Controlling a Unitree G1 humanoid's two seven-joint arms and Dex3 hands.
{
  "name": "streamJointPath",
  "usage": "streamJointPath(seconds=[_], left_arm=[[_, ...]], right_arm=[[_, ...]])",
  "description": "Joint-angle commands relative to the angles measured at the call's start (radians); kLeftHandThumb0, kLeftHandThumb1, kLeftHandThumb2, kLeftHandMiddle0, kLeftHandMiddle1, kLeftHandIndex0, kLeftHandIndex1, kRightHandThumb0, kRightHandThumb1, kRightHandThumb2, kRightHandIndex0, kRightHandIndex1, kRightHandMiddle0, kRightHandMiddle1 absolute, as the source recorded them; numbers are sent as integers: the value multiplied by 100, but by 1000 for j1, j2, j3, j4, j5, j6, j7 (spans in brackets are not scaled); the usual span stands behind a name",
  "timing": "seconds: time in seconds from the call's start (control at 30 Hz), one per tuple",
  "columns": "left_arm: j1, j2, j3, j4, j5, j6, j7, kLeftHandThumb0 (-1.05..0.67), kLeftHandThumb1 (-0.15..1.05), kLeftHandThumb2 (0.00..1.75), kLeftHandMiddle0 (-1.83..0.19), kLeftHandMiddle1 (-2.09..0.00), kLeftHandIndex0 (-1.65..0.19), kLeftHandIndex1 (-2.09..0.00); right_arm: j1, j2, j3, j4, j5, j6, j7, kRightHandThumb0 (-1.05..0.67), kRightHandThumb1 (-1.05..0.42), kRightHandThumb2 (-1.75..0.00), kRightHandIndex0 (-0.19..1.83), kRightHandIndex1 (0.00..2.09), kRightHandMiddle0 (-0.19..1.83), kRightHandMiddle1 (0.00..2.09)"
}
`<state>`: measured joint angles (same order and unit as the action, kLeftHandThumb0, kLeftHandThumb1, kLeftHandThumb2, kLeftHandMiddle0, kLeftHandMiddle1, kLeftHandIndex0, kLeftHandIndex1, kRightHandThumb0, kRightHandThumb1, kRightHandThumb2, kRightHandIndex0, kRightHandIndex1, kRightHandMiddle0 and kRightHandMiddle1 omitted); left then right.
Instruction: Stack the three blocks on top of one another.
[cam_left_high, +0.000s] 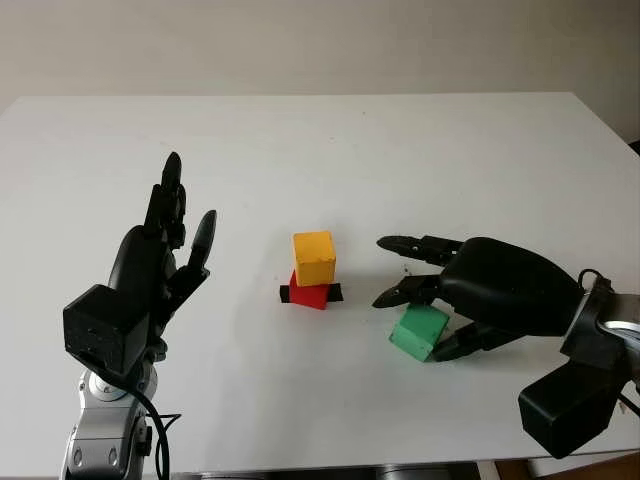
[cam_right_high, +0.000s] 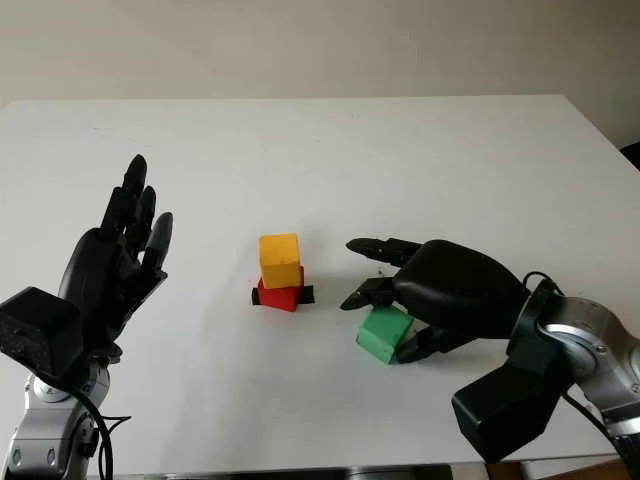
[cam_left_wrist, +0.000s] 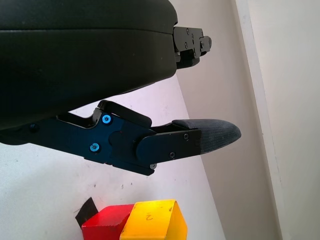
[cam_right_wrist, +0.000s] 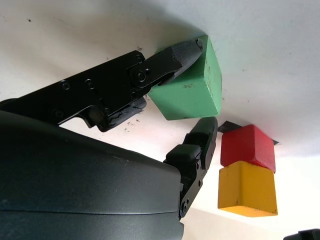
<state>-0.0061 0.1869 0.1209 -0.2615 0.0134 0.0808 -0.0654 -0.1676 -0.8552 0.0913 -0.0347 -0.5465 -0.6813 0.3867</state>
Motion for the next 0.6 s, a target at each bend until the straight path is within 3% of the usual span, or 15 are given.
streamJointPath(seconds=[0.0,0.23,0.57], left_arm=[[2,-2,-4,-19,10,-11,6,-68,105,53,8,-6,7,-6],[-1,0,-2,-9,4,-24,-3,-67,105,53,9,-5,8,-5],[-1,-9,-2,-20,0,-4,5,-68,105,53,8,-6,7,-6]], right_arm=[[-15,6,4,9,9,-15,-12,-45,-91,-6,23,7,52,81],[-24,1,-5,37,10,-56,-44,-39,-91,-5,30,8,54,117],[-36,-16,-15,0,-5,0,2,-36,-90,-5,33,7,52,107]])
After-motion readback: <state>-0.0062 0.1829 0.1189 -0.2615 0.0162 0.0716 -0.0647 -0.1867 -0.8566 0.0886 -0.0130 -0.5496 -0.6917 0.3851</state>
